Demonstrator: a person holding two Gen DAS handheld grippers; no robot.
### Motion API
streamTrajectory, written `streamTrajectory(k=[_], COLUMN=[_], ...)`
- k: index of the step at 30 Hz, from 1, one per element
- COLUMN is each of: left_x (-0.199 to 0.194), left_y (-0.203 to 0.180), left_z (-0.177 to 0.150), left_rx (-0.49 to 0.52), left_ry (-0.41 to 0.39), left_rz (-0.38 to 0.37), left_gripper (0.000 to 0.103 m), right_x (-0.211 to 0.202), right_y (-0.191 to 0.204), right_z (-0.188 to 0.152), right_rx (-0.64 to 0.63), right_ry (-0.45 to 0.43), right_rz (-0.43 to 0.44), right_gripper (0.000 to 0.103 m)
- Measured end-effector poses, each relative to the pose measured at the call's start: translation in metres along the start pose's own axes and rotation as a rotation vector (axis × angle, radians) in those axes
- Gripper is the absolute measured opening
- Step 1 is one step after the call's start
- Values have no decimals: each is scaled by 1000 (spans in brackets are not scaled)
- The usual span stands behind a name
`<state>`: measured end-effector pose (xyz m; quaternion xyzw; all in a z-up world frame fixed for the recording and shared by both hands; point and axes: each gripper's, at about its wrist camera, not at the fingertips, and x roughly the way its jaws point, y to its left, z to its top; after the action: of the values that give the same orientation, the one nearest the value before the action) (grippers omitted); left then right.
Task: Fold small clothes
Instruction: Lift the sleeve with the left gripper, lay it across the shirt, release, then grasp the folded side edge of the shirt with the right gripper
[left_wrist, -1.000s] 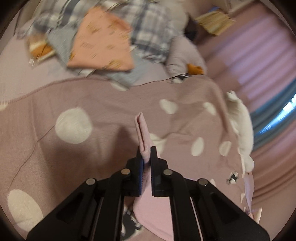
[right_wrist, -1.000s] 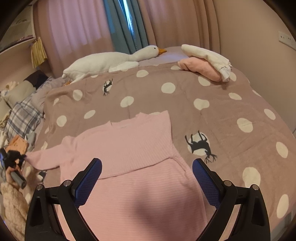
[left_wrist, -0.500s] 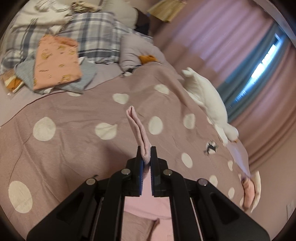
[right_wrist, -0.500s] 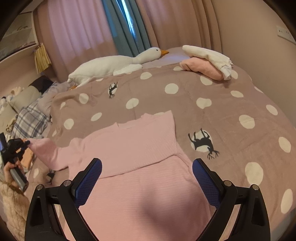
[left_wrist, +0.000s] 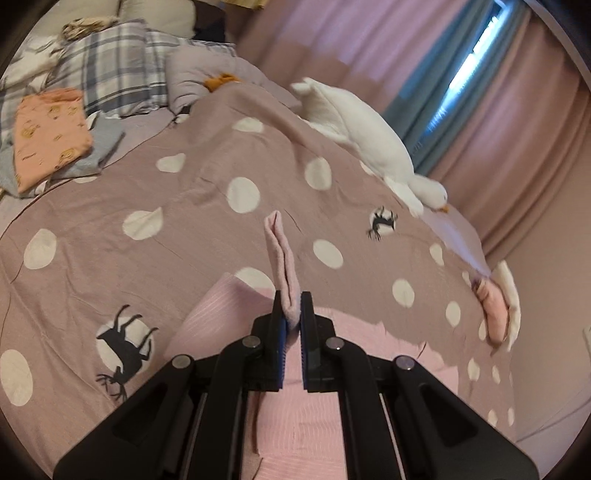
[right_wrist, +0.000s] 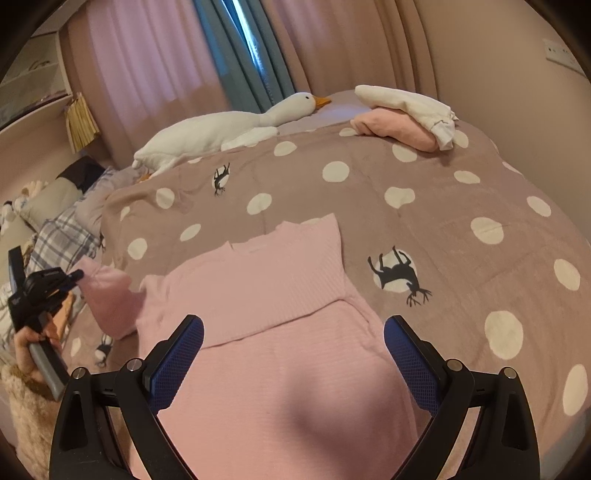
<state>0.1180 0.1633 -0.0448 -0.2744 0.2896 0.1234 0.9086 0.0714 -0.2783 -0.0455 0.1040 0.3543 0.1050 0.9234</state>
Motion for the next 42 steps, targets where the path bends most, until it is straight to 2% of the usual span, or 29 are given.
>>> streamTrajectory(k=[11, 15, 24, 28, 30, 33, 35, 37, 40, 42], left_x=[30, 42, 76, 76, 70, 56, 38, 22, -5, -21], left_y=[-38, -49, -52, -51, -47, -42, -36, -27, -5, 13], left_z=[-46, -63, -109, -117, -114, -105, -95, -85, -68, -59], left_rx=[106, 152, 180, 214, 199, 163, 143, 113, 45, 8], left_ry=[132, 177, 326, 359, 370, 376, 338, 291, 225, 190], left_rz=[-29, -16, 4, 8, -12, -55, -61, -53, -37, 2], left_gripper=[5, 5, 7, 10, 15, 32, 55, 71, 75, 76], right_x=[-2, 0, 7, 12, 15, 21, 26, 31, 39, 49], right_y=[-8, -12, -15, -13, -10, -3, 5, 16, 36, 52], right_z=[-6, -9, -10, -10, -9, -7, -5, -2, 3, 7], right_rx=[23, 30, 49, 46, 43, 37, 29, 11, -26, -48], right_ry=[11, 25, 45, 67, 73, 95, 110, 122, 138, 165], right_rz=[1, -2, 12, 36, 43, 70, 100, 135, 180, 217], right_gripper=[98, 98, 98, 98, 98, 98, 98, 98, 93, 91])
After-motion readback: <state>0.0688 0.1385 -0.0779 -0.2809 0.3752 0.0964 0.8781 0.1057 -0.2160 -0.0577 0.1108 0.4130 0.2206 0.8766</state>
